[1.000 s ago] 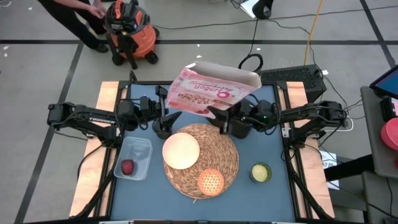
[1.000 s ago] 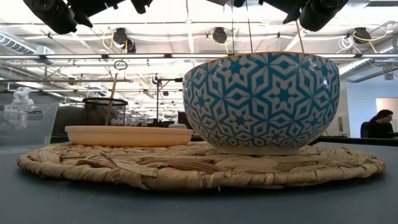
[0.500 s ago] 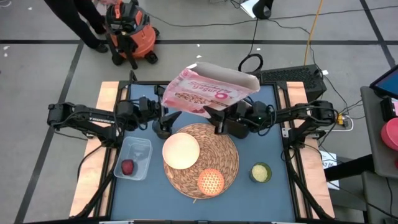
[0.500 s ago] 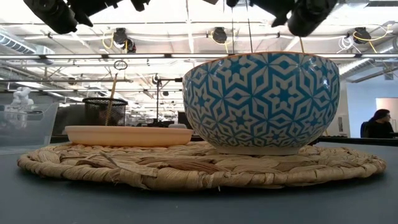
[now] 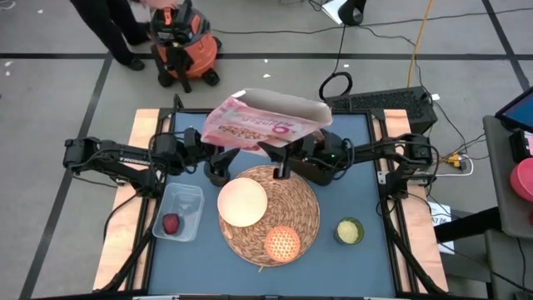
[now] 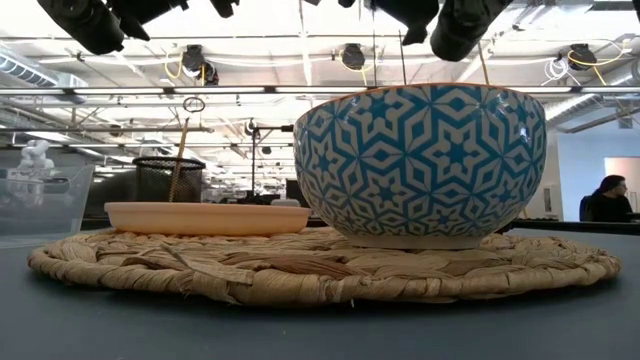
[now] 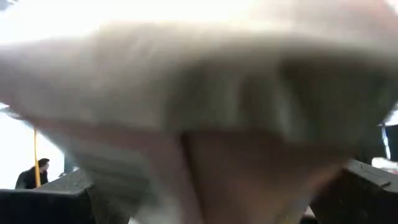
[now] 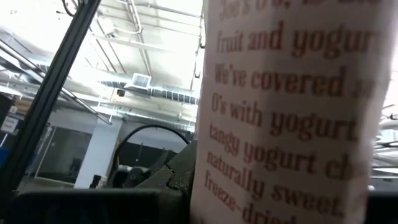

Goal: Arrange a breakfast setting
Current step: Pour the cereal into the orange bowl

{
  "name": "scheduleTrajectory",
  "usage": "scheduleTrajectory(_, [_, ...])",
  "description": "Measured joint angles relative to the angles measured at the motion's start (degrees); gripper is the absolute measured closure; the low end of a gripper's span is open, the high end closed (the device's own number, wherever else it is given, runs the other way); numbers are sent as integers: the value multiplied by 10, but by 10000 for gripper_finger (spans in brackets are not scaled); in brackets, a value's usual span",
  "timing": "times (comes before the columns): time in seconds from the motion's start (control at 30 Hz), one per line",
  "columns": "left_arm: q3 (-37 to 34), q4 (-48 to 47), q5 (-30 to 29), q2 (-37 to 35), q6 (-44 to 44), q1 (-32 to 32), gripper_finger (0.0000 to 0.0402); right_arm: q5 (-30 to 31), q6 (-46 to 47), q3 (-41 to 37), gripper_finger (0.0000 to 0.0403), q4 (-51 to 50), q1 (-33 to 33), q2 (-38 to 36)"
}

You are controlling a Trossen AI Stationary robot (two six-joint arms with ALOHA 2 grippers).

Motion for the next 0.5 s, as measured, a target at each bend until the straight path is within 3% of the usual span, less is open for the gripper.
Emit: scheduleTrajectory(0.5, [0,34,-9,0,11,-5,35,0,-2,0,305,-10,0,0])
